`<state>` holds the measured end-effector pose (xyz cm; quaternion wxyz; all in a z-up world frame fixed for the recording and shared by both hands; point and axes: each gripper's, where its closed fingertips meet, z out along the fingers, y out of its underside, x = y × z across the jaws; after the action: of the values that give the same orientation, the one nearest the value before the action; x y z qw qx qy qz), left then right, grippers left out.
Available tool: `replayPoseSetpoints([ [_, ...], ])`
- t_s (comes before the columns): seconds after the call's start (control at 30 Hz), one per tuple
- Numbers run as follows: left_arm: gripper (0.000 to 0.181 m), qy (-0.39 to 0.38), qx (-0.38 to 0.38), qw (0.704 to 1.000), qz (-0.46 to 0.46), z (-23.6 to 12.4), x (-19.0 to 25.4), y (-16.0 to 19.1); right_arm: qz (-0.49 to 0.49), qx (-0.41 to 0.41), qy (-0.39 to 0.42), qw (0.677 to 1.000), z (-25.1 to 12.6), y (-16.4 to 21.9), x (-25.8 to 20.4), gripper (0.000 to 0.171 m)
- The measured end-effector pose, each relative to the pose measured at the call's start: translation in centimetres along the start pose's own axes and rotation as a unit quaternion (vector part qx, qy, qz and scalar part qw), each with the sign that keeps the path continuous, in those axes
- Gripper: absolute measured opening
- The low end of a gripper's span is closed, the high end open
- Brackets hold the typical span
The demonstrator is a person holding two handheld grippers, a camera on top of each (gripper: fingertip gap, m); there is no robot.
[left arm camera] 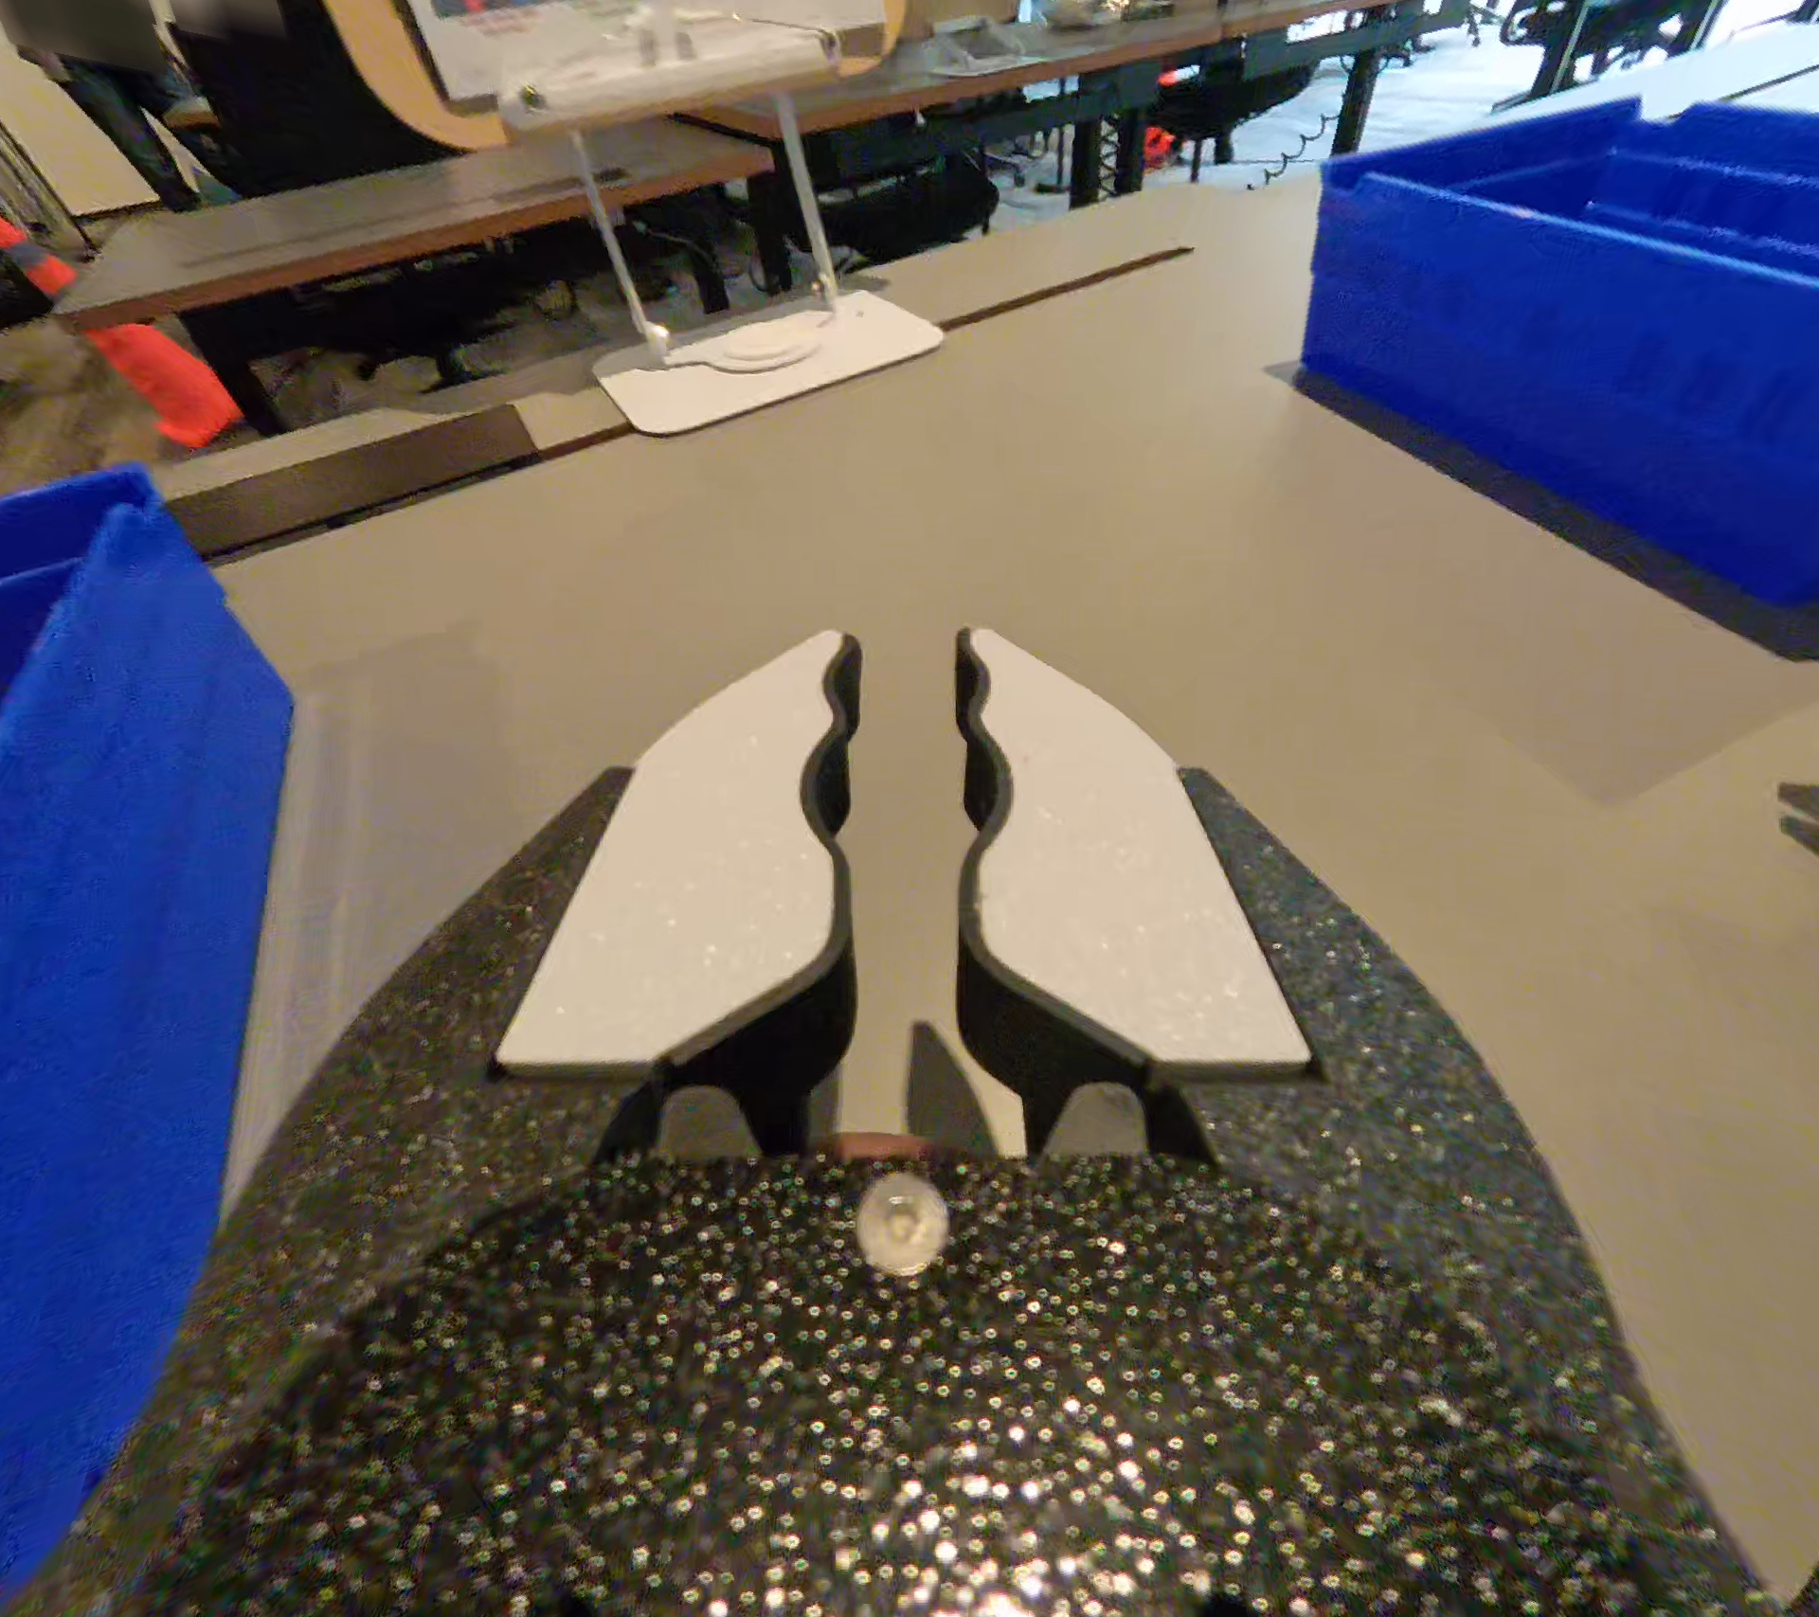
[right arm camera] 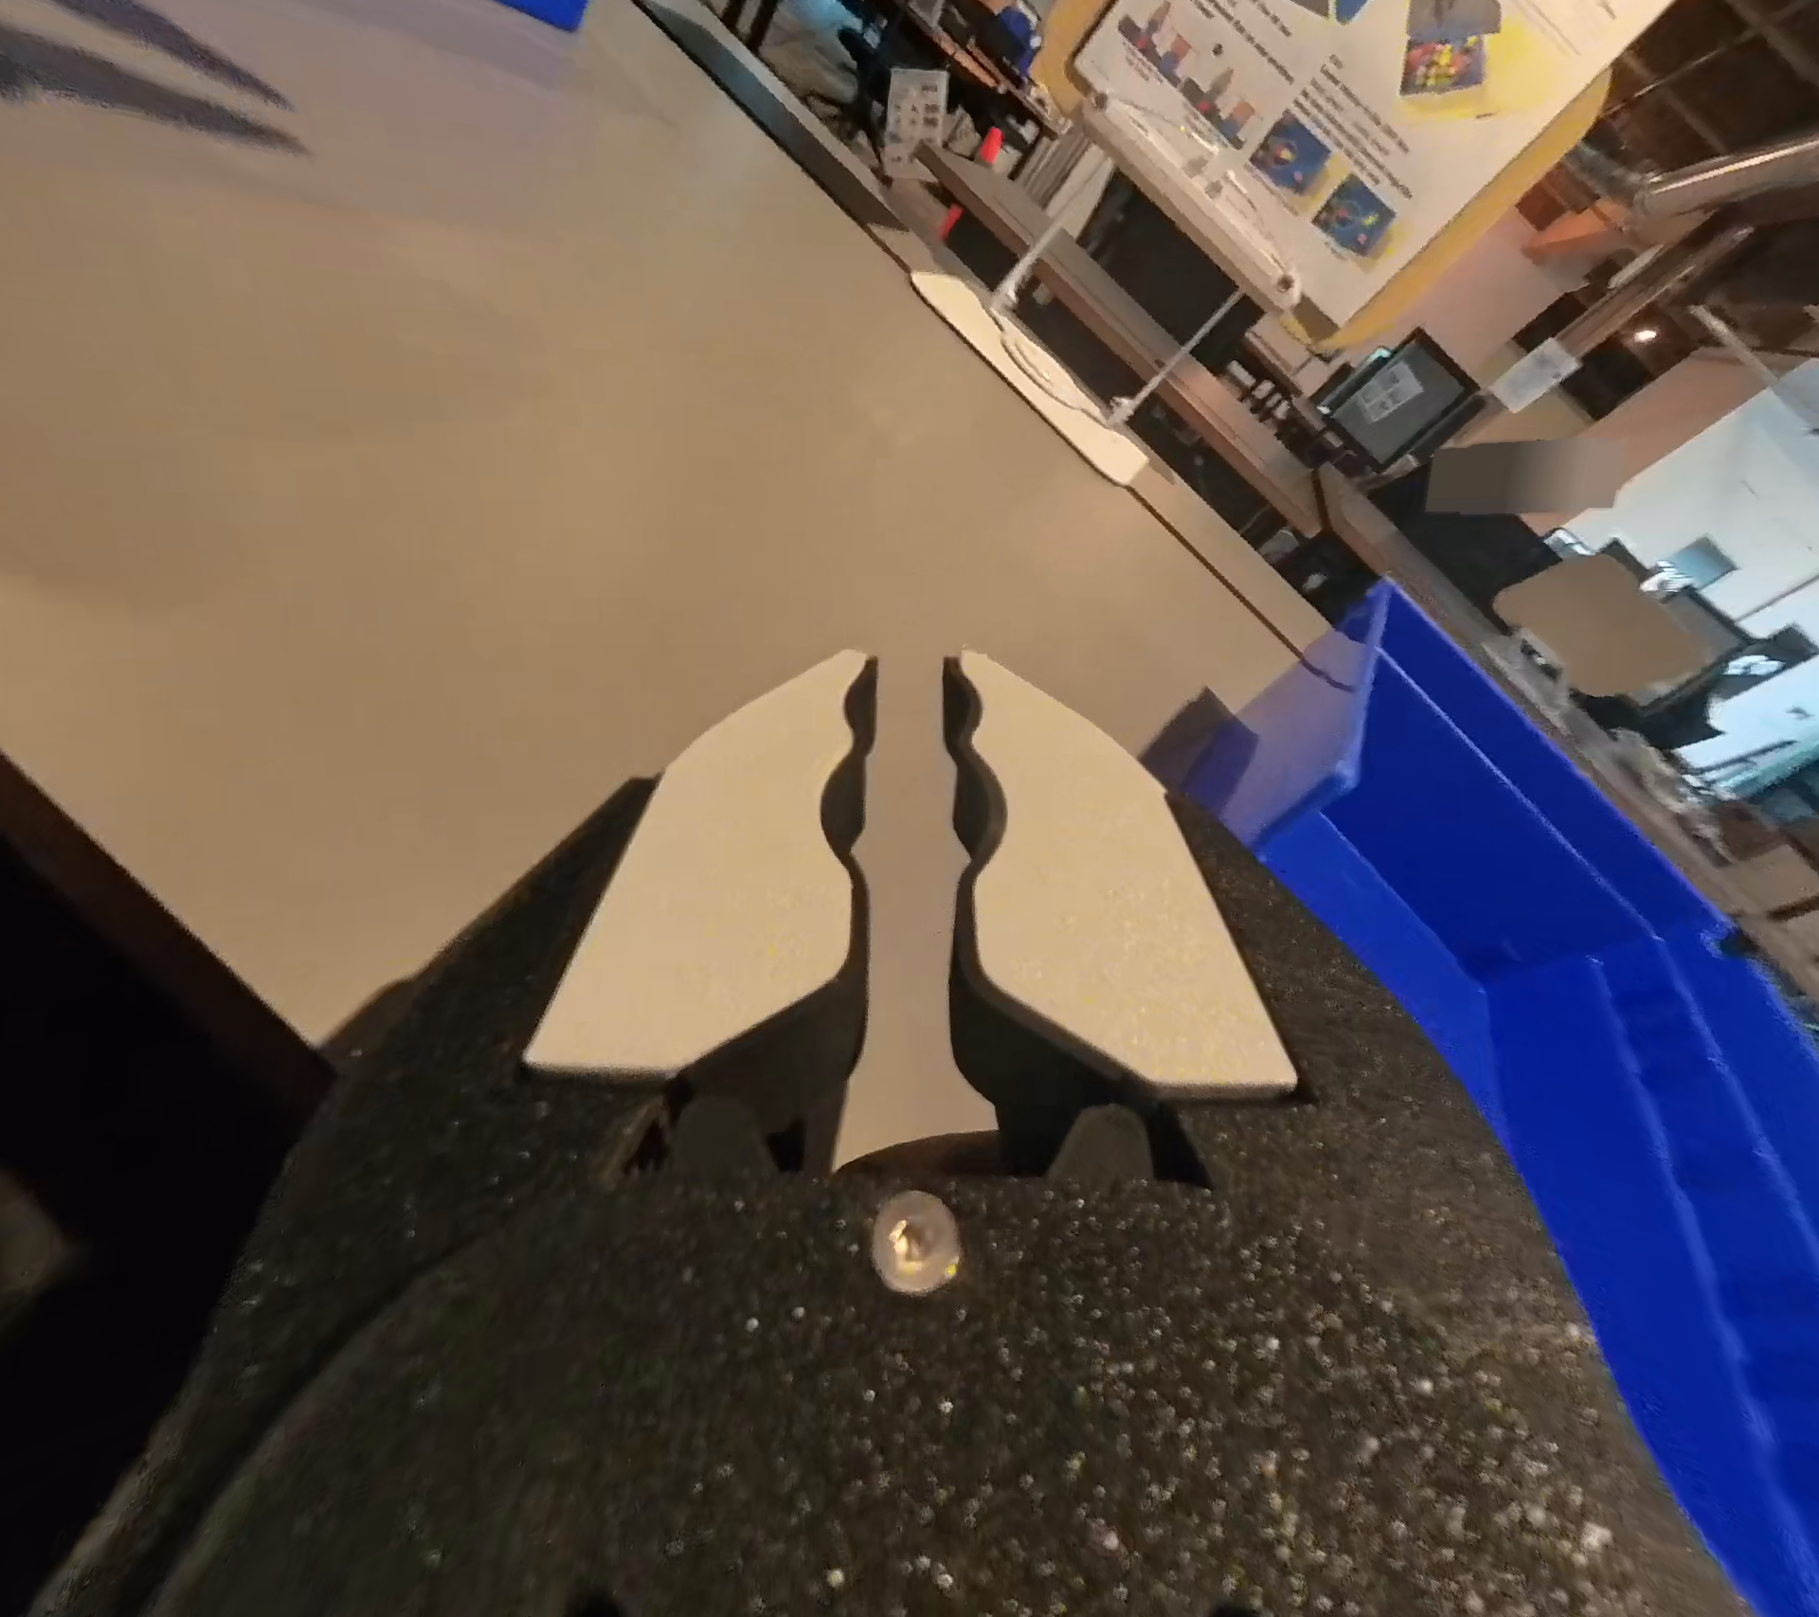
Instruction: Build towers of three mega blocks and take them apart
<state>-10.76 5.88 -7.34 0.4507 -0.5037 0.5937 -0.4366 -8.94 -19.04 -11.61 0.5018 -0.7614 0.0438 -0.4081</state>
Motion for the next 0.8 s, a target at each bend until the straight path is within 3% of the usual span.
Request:
replayPoseSetpoints([
  [0.13, 0.018, -0.014, -0.023, 1.000, -0.010, 1.9, 0.9, 0.8, 0.038, 0.060, -0.026, 0.997, 0.4, -3.5, -1.1, 0.014],
  [0.27, 0.018, -0.047, -0.045, 0.998, 0.009, 4.2, 1.5, 1.2, 0.014, 0.184, -0.036, 0.982, -0.3, -9.8, -2.4, 0.017],
  [0.4, 0.017, -0.088, -0.076, 0.992, 0.048, 6.9, 2.0, 2.0, -0.023, 0.317, -0.072, 0.945, -1.8, -16.4, -5.1, 0.025],
  [0.53, 0.017, -0.121, -0.099, 0.984, 0.083, 8.9, 2.4, 3.0, -0.103, 0.439, -0.086, 0.888, -3.6, -21.8, -8.8, 0.028],
  [0.67, 0.018, -0.141, -0.109, 0.977, 0.116, 9.6, 2.7, 3.6, -0.231, 0.456, -0.073, 0.856, -2.5, -23.0, -13.3, 0.035],
  [0.8, 0.018, -0.152, -0.099, 0.974, 0.132, 9.4, 2.7, 3.3, -0.285, 0.430, -0.075, 0.853, -0.8, -21.8, -16.0, 0.037],
])
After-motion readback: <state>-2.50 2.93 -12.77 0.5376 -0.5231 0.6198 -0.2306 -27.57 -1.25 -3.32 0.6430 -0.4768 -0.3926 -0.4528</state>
